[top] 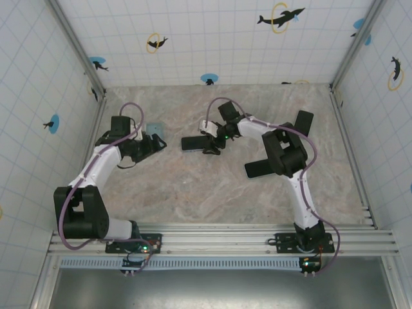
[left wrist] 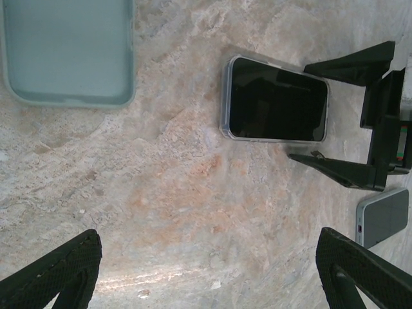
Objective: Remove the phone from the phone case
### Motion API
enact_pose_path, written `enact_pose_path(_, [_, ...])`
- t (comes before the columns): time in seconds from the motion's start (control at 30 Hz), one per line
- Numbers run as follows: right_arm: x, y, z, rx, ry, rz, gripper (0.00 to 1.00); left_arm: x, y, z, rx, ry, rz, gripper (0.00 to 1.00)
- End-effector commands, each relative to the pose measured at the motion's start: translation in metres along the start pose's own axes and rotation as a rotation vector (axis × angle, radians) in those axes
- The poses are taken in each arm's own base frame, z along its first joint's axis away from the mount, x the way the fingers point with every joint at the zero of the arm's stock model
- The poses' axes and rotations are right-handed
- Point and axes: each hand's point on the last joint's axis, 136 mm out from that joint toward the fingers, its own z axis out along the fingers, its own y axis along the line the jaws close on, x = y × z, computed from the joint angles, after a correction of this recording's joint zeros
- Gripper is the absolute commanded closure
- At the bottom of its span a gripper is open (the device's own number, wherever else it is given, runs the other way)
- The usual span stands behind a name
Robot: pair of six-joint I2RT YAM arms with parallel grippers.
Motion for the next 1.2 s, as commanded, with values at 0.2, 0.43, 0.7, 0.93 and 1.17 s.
enact_pose_path(0.2, [0.008,-0.001,0.014,-0.054,0.069,-0.014,0.0,0.008,-0.003,-0.002,0.012,0.028,0.006,0.12])
enact_pose_path(0.43, [0.017,0.019,0.017,-0.151,0.13,0.01,0.02,0.011,-0.002,-0.001,0.012,0.047,0.011,0.12])
enact_pose_path(0.7, [0.014,0.042,0.012,-0.221,0.153,0.033,0.06,0.011,-0.005,0.003,0.024,0.06,0.014,0.13])
enact_pose_path(0.93, [0.01,0.041,0.023,-0.175,0.17,0.046,0.06,0.011,-0.007,0.007,0.028,0.072,0.018,0.13])
enact_pose_path(1.17, [0.006,0.035,0.036,-0.115,0.163,0.048,0.08,0.012,-0.006,0.008,0.024,0.078,0.018,0.13])
